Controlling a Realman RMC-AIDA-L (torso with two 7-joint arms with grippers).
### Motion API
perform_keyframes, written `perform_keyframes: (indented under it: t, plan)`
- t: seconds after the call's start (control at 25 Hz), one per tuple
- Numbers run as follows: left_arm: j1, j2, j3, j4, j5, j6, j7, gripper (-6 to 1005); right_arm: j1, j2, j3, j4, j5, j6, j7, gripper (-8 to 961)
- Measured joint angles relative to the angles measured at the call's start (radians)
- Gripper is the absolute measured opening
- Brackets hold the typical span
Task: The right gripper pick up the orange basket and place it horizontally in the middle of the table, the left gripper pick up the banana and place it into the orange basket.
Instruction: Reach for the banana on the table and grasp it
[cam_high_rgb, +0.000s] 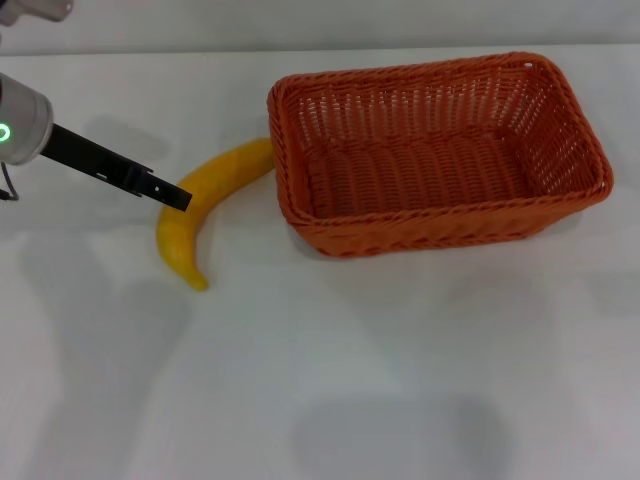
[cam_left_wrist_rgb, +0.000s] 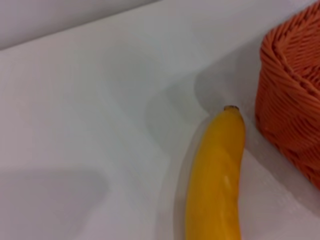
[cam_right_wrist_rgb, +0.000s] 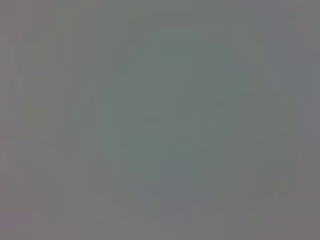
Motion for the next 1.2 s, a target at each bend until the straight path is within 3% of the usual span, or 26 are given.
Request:
perform_keyframes:
  t: [1.2]
  plan:
    - [-0.002,0.004,0.000,0.170,0.047,-0.181,-0.033,853,-0.010,0.003,-0.010,0.009,0.000,-0.005,0.002,848]
